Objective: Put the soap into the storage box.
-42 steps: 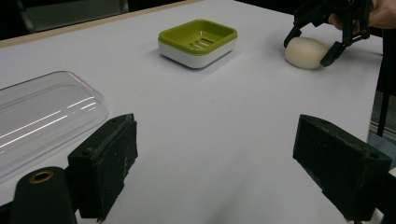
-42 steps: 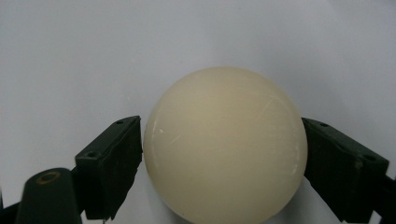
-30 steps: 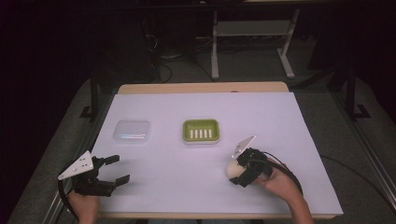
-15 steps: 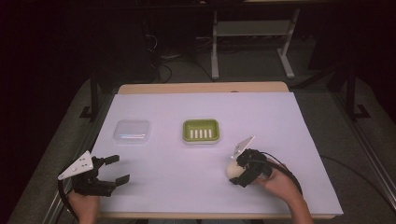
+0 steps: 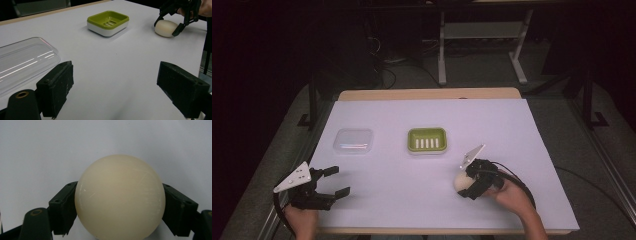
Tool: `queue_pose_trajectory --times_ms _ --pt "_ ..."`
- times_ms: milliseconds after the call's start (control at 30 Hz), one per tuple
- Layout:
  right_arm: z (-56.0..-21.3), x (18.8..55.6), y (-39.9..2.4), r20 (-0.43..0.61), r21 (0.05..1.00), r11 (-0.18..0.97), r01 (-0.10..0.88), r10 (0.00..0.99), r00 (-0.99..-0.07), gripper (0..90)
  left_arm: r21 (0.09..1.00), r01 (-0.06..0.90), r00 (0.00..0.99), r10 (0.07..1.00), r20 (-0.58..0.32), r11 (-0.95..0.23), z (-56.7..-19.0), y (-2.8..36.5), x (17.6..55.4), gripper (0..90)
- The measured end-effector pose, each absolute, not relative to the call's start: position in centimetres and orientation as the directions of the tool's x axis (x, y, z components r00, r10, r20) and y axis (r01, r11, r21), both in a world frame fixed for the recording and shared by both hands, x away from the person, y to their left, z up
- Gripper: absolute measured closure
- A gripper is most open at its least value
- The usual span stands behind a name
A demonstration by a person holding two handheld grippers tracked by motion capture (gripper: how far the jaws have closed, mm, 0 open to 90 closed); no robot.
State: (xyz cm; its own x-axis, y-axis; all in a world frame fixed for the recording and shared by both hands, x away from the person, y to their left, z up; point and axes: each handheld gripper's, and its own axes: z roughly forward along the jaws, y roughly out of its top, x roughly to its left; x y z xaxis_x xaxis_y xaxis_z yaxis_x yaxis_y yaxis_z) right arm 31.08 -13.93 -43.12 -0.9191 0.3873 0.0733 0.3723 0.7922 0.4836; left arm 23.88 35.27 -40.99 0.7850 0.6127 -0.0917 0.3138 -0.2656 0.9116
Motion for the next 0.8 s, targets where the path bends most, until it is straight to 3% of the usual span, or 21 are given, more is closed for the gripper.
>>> queue_pose_trajectory --times_ms 800 --pt "-40.3 33.5 -13.2 0.115 0.518 0.780 0.351 0.343 -0.932 21.8 0.911 0.319 0.780 0.619 -0.095 -0.263 -41.0 35.3 23.8 13.1"
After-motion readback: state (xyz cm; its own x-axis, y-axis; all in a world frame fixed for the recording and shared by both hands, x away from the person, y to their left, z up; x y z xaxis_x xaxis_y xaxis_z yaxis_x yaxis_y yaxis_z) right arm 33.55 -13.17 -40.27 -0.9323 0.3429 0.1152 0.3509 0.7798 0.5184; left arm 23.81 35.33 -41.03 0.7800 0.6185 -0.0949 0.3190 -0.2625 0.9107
